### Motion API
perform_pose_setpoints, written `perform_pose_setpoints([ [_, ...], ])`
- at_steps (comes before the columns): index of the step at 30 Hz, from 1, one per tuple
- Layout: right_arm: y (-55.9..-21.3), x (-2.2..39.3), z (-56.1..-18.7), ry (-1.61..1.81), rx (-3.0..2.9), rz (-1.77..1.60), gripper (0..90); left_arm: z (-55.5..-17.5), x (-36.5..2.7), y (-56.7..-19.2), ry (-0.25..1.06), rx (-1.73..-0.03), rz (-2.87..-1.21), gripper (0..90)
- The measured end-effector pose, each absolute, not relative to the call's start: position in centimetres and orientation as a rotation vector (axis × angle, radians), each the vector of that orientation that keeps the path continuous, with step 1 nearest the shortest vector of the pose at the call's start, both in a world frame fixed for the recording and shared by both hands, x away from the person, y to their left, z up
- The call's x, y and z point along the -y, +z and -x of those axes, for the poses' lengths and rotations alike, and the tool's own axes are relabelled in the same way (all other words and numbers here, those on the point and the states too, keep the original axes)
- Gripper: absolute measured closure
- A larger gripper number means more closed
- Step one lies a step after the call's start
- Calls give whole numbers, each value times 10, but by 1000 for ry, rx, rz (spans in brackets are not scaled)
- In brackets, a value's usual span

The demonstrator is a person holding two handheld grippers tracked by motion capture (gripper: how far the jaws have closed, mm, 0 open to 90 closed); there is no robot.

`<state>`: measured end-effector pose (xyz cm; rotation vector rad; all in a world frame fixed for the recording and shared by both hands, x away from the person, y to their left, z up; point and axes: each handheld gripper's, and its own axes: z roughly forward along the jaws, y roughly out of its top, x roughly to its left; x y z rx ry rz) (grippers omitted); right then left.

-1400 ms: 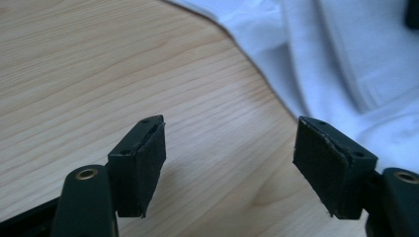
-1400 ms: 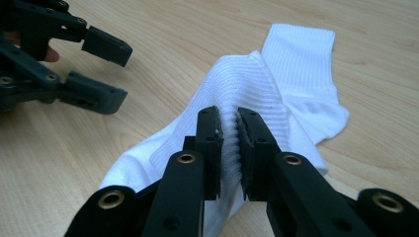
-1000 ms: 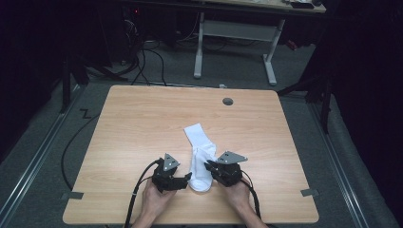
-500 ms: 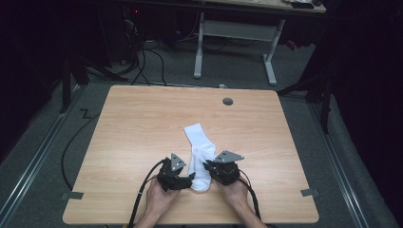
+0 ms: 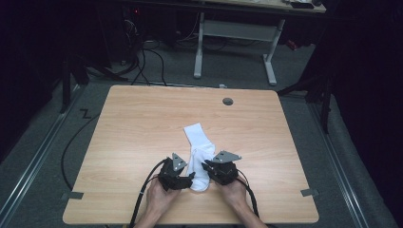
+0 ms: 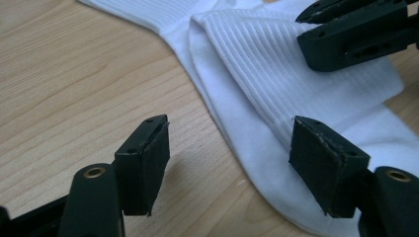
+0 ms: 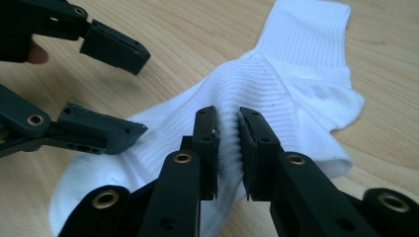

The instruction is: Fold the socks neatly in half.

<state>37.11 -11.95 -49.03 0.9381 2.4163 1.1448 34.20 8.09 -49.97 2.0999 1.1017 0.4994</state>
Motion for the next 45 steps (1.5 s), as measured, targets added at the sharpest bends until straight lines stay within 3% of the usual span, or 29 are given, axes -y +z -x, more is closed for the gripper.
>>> perform_pose_setpoints([
  [8, -489, 124, -370, 1194, -2389, -912, 647, -346, -87, -496, 465, -1129, -2048, 335],
  [15, -478, 139, -351, 1204, -2382, -832, 656, -353, -84, -492, 500, -1127, -2060, 345],
  [22, -493, 137, -348, 1170, -2462, -823, 557, -358, -80, -500, 503, -1147, -2090, 338],
  [27, -503, 134, -349, 1100, -2488, -812, 596, -357, -83, -503, 511, -1126, -2072, 337],
  [35, -485, 135, -331, 1179, -2379, -741, 643, -356, -85, -505, 490, -1117, -2059, 358],
  [45, -500, 125, -351, 1070, -2501, -760, 652, -358, -87, -505, 471, -1086, -2062, 369],
])
